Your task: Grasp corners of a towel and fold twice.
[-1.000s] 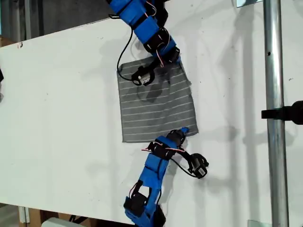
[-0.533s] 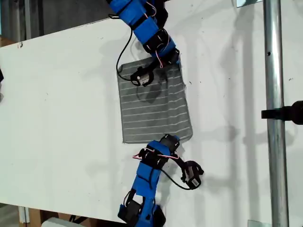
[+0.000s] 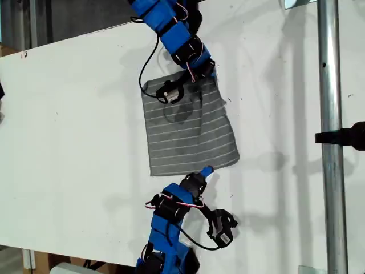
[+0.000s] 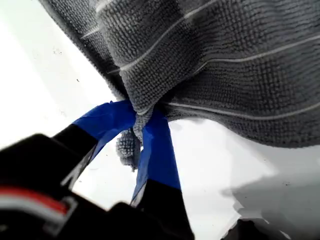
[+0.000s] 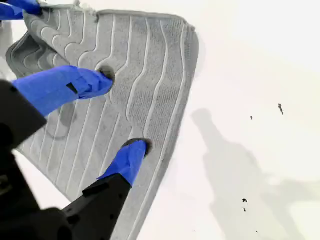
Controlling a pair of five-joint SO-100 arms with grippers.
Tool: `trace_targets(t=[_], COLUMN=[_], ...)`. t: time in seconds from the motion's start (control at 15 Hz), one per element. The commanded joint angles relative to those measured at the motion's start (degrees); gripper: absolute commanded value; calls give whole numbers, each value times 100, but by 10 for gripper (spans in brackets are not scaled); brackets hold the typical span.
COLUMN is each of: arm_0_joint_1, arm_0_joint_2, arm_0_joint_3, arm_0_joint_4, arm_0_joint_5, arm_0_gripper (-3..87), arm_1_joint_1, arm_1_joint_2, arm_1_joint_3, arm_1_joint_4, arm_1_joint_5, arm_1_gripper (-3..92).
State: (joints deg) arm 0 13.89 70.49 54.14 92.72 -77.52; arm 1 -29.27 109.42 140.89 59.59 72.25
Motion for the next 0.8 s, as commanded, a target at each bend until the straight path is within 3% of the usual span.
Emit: trace_targets(t=[0.0, 0.07, 0.13, 0.27, 0.73], arm_0_joint_1=[-79, 18, 141, 334, 220], arm_0_joint_2=[308, 114, -53, -308, -1969], arm_0_joint_3=[-167, -237, -255, -255, -343], arm_0_joint_4=[-246, -571, -984, -1521, -1951], arm_0_joint_5=[-18, -26, 53, 105, -35], arm_0_gripper=[226, 235, 322, 358, 345], arm_1_joint_1=[18, 18, 18, 9, -9], arm_1_joint_2=[220, 220, 220, 229, 264], arm_1_joint_3=[-193, -193, -193, -193, -211], arm_1_joint_4=[0, 0, 0, 0, 9], arm_1_joint_5=[-88, -88, -88, -88, -88], arm_1_gripper=[-2, -2, -2, -2, -2])
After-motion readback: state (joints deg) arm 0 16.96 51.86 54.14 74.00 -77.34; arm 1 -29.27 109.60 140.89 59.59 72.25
